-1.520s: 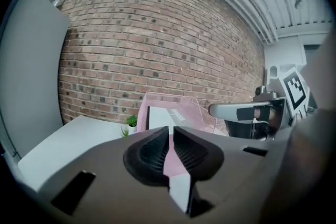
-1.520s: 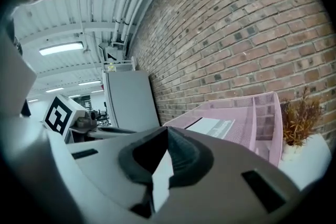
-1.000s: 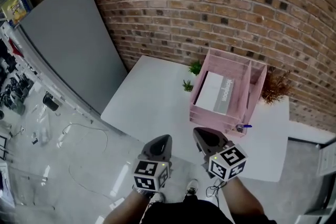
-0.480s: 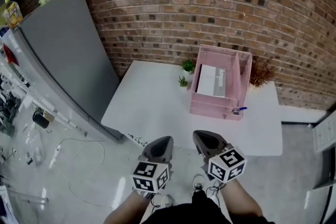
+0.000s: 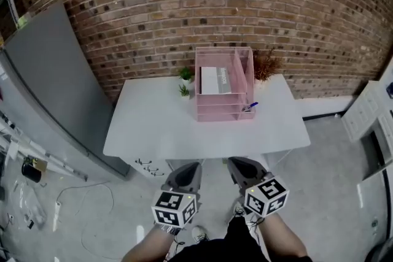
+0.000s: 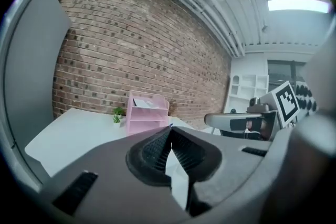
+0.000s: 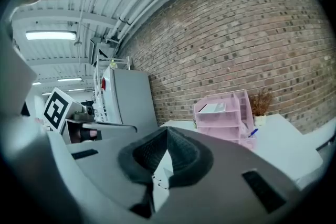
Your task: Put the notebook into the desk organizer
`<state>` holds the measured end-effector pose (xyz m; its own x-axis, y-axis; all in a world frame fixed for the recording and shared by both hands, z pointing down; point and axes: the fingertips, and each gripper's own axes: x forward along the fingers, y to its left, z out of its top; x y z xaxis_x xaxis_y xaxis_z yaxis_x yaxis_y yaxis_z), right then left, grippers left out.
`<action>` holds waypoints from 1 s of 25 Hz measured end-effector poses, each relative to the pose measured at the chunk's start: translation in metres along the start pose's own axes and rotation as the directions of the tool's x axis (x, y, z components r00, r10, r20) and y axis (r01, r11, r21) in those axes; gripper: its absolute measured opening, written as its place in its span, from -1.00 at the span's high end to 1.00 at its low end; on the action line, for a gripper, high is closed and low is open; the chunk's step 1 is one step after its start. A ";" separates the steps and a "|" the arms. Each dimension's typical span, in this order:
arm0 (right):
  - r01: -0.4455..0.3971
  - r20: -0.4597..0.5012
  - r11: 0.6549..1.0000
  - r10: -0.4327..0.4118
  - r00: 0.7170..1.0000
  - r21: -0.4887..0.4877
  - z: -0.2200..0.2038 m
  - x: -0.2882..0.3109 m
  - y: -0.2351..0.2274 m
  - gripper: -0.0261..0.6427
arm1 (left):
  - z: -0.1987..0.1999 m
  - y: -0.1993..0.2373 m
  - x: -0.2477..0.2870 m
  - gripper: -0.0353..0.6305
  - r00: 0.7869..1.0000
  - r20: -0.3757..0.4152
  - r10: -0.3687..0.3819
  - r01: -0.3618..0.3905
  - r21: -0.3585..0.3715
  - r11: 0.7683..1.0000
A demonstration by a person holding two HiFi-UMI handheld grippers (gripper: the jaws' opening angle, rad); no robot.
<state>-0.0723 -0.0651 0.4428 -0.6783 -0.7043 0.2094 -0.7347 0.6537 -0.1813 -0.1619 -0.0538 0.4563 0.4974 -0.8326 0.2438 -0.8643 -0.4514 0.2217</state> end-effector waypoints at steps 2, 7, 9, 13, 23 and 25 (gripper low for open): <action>0.036 0.013 0.999 -0.036 0.999 -0.002 0.001 -0.020 -0.003 0.91 | -0.003 -0.017 -0.002 0.88 0.999 -0.006 -0.034 0.034 0.009 0.999; 0.076 0.034 0.997 -0.075 0.997 -0.009 0.006 -0.058 -0.009 0.91 | -0.004 -0.053 -0.006 0.88 0.997 -0.007 -0.072 0.072 0.029 0.997; 0.072 0.038 0.997 -0.072 0.997 -0.011 0.007 -0.070 -0.010 0.91 | -0.004 -0.065 -0.009 0.88 0.998 -0.006 -0.069 0.070 0.035 0.997; 0.028 0.044 0.999 -0.027 0.999 -0.024 0.011 -0.089 -0.011 0.91 | -0.003 -0.082 -0.015 0.88 1.000 0.002 -0.024 0.024 0.036 0.999; -0.103 0.043 0.994 0.104 0.994 -0.020 0.003 -0.141 -0.027 0.91 | -0.019 -0.144 -0.027 0.88 0.994 0.007 0.109 -0.109 0.016 0.994; -0.124 0.044 0.992 0.124 0.991 -0.014 0.000 -0.146 -0.030 0.91 | -0.024 -0.153 -0.027 0.88 0.992 0.004 0.126 -0.127 0.014 0.992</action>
<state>0.0488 0.0188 0.4179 -0.7640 -0.6291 0.1432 -0.6450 0.7397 -0.1920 -0.0419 0.0458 0.4386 0.3838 -0.8841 0.2665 -0.9213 -0.3470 0.1756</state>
